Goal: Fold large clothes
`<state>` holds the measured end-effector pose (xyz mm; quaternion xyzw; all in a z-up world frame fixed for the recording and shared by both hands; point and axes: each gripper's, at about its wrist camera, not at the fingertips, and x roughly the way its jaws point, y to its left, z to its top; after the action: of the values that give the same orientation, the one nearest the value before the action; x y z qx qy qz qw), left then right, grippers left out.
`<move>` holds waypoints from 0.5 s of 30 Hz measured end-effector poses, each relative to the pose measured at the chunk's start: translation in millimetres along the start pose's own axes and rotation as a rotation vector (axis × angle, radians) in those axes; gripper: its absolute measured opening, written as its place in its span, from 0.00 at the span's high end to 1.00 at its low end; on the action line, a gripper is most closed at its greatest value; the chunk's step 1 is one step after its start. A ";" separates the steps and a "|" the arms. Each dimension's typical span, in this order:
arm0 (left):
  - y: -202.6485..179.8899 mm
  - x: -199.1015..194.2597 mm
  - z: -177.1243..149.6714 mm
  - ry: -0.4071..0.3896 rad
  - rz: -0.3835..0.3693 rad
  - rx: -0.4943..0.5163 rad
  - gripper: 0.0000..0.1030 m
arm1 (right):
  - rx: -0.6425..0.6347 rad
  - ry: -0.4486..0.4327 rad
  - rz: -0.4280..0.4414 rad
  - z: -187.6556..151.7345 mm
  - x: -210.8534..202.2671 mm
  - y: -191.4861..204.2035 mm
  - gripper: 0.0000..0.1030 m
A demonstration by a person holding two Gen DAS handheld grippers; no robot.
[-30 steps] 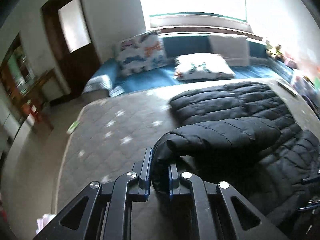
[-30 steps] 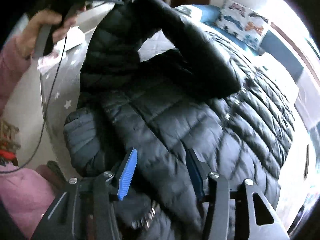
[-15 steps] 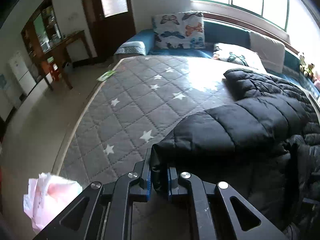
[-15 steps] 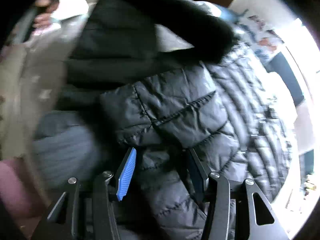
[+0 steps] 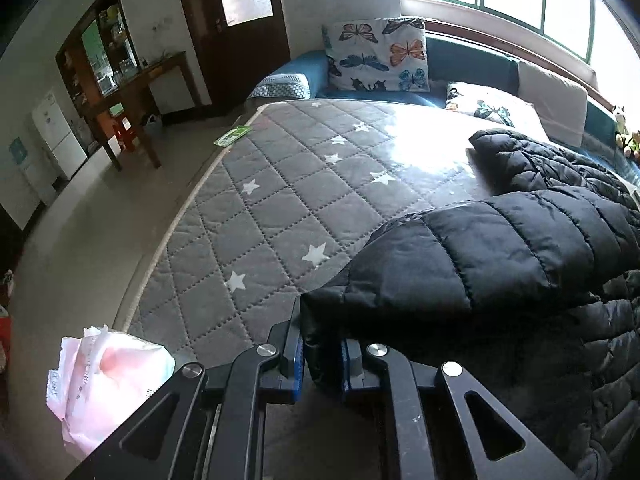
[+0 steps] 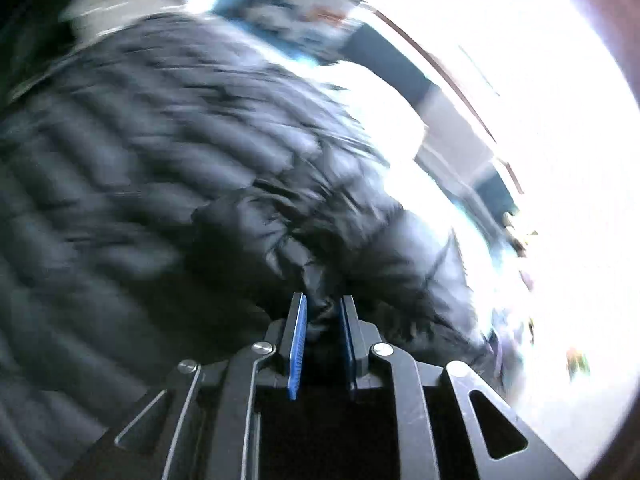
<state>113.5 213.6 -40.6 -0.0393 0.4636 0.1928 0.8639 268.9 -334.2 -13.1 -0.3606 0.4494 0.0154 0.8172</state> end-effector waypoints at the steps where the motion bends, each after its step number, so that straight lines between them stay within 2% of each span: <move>1: -1.5 -0.8 0.5 -0.001 0.002 0.006 0.84 | 0.056 0.017 -0.050 -6.2 10.9 -26.0 0.82; 3: -7.1 -4.5 0.9 -0.007 0.009 0.034 0.81 | 0.130 0.043 -0.109 -14.5 24.6 -59.3 0.82; 4: -8.7 -6.7 1.7 -0.004 0.014 0.042 0.75 | 0.193 0.068 -0.132 -24.2 35.7 -85.5 0.82; 6: -11.8 -13.9 3.2 -0.011 0.027 0.063 0.63 | 0.311 0.104 -0.132 -32.4 48.4 -125.1 0.82; 8: -13.8 -25.1 4.4 -0.028 0.012 0.077 0.45 | 0.419 0.114 -0.133 -41.1 52.6 -157.1 0.82; 10: -17.8 -40.6 4.6 -0.059 -0.021 0.102 0.35 | 0.489 0.104 -0.154 -51.2 50.5 -183.1 0.82; 13: -32.2 -70.1 5.9 -0.131 -0.019 0.162 0.21 | 0.551 0.083 -0.122 -60.2 46.0 -198.0 0.82; 15: -43.7 -84.3 7.6 -0.158 -0.045 0.199 0.17 | 0.559 0.054 -0.095 -60.5 38.0 -195.6 0.82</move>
<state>93.8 150.2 27.7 0.0514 0.4098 0.1287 0.9016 316.1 -526.7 50.8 -0.1425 0.4404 -0.1572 0.8724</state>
